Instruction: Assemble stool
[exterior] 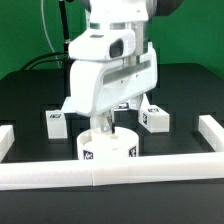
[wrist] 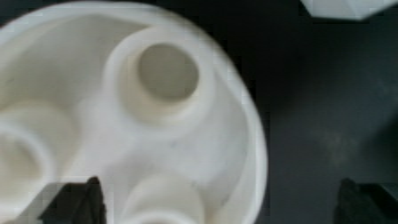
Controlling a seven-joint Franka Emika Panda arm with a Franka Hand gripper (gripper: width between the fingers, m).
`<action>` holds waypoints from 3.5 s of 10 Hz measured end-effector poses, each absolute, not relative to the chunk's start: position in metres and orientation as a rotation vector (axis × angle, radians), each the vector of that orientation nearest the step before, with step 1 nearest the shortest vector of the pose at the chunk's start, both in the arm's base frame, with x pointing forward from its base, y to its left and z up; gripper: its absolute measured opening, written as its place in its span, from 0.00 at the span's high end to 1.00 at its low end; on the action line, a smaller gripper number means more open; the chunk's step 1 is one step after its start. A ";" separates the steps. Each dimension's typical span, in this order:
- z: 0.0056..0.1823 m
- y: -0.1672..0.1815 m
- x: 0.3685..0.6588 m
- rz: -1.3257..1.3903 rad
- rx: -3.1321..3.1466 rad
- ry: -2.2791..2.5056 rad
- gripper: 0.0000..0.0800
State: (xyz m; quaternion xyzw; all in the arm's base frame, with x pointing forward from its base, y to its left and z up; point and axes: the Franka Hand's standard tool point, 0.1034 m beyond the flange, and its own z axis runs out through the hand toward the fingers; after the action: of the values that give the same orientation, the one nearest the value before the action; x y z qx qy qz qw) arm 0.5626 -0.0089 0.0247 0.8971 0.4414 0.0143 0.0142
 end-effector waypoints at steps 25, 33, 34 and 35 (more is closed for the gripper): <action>0.024 0.055 0.571 0.123 2.577 1.744 0.96; 0.013 0.101 0.571 0.075 2.537 1.861 0.96; 0.013 0.101 0.571 0.075 2.539 1.859 0.94; 0.012 0.101 0.571 0.074 2.539 1.859 0.94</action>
Offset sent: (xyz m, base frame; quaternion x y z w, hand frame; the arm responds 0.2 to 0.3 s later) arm 0.0000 0.0000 0.0000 0.0000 0.0000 0.0000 1.0000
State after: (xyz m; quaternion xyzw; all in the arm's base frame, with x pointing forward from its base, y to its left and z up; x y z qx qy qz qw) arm 0.5708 0.1009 0.0122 0.8066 0.5906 0.0235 -0.0032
